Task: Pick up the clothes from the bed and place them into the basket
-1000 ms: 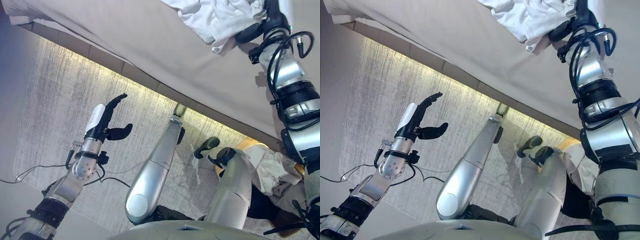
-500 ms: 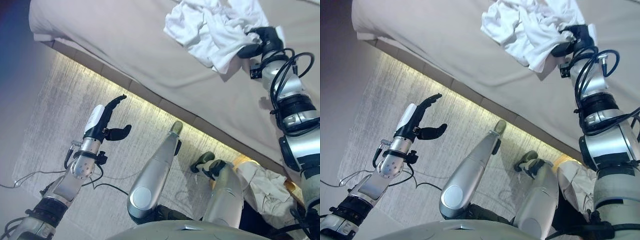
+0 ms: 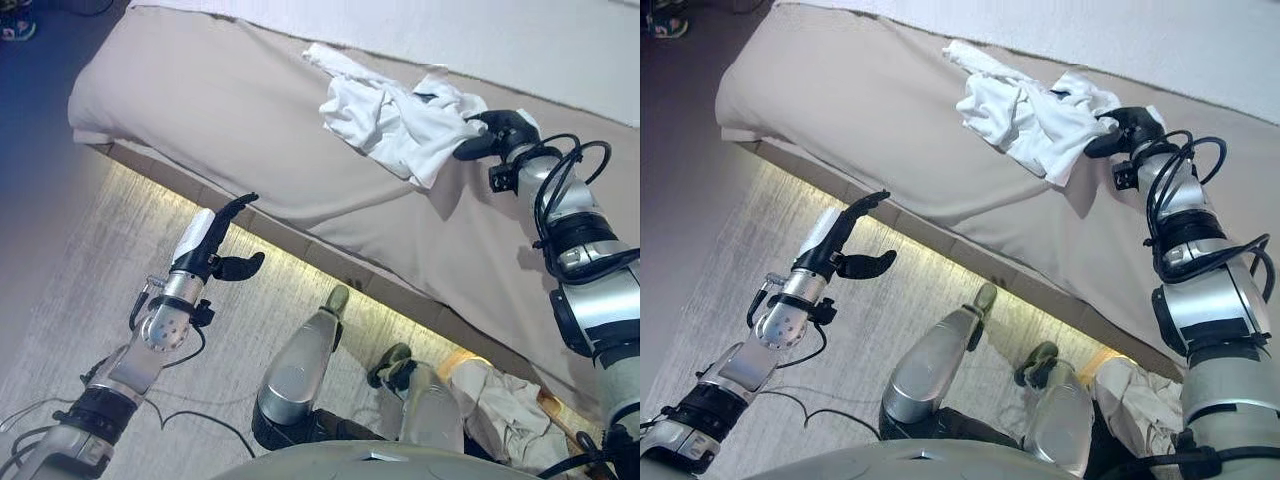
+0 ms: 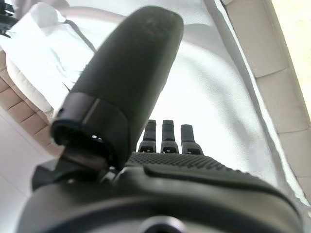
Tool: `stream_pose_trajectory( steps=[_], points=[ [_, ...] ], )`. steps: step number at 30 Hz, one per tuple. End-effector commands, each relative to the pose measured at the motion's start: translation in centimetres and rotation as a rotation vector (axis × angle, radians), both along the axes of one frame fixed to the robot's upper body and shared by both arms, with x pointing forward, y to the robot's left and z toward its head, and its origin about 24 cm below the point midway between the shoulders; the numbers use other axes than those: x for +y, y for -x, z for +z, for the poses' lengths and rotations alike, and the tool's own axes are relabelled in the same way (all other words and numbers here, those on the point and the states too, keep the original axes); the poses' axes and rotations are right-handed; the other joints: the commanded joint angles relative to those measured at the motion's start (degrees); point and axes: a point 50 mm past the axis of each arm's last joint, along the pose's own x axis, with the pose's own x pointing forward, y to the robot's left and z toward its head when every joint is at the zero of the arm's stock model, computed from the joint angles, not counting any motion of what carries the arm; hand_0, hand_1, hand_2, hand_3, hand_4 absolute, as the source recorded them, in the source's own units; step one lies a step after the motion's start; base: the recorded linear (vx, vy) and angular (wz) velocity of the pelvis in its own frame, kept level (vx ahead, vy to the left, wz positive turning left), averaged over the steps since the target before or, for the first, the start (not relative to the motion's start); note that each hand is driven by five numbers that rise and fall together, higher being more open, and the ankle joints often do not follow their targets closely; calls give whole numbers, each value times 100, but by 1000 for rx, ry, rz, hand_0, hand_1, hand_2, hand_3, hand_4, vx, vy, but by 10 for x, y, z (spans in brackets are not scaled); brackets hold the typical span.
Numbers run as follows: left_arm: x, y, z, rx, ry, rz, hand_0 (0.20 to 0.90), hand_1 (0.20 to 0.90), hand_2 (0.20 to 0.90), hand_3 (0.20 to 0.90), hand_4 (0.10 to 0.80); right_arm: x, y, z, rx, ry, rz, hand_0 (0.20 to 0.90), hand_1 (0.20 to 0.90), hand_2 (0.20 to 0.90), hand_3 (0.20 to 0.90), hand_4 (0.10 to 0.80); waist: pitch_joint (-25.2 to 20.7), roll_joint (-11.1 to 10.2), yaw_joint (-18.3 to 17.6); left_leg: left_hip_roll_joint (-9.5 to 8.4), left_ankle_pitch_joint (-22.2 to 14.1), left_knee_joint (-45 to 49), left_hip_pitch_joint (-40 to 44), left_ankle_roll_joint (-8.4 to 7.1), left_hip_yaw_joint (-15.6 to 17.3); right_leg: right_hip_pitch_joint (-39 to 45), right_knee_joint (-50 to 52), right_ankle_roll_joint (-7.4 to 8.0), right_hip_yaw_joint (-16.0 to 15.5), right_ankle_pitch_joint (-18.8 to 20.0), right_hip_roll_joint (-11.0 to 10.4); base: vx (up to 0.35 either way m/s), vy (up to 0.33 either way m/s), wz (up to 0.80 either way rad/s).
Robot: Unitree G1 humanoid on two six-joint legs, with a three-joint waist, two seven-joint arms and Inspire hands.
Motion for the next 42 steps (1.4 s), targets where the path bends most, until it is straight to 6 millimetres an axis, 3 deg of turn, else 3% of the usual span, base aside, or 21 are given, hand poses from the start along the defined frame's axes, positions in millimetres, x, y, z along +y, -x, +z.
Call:
stream_pose_trajectory(
  steps=[1,10,12,13,15,22,42],
  points=[
    [13,3,10,-58,-13,43,900,900,900,900,800,-35,14,48,-192,19,-57,300,300,300,200,100,-1109,-334,-359,292,-199,-226,5,-152,70,33,-573,-81,7,522,216,116,-9,-17],
    [16,2,1,10,-38,45,900,900,900,900,800,-62,31,23,-127,-51,-82,300,300,300,200,100,-1614,-519,-592,373,-111,-736,540,-167,259,513,-1166,69,182,720,431,73,-11,-10],
    [16,3,-1,19,-45,43,900,900,900,900,800,-65,34,17,-111,-60,-83,359,359,359,269,169,-1686,-552,-615,389,-84,-844,608,-168,274,560,-1251,97,196,753,452,19,-14,1],
    [16,3,-2,24,-51,42,900,900,900,900,800,-67,36,11,-98,-67,-86,493,493,493,425,325,-1743,-573,-630,406,-59,-941,663,-170,292,587,-1305,120,199,774,466,0,0,0],
    [16,2,-2,25,-55,42,900,900,900,900,800,-67,37,7,-90,-72,-88,900,900,900,900,800,-1768,-583,-640,415,-40,-995,690,-170,300,599,-1328,132,201,785,473,-1,-3,2],
    [18,-2,1,23,-62,37,900,900,900,900,800,-66,41,-9,-51,-88,-80,900,900,900,900,800,-1818,-619,-718,451,12,-1196,802,-152,384,634,-1395,170,235,814,514,-4,0,-5],
    [24,-2,5,18,-73,52,900,900,900,900,800,-71,46,-12,-77,-93,-89,900,900,900,900,800,-1723,-647,-669,409,7,-1158,752,-128,330,654,-1361,176,289,781,526,3,-4,-6]
  ],
)
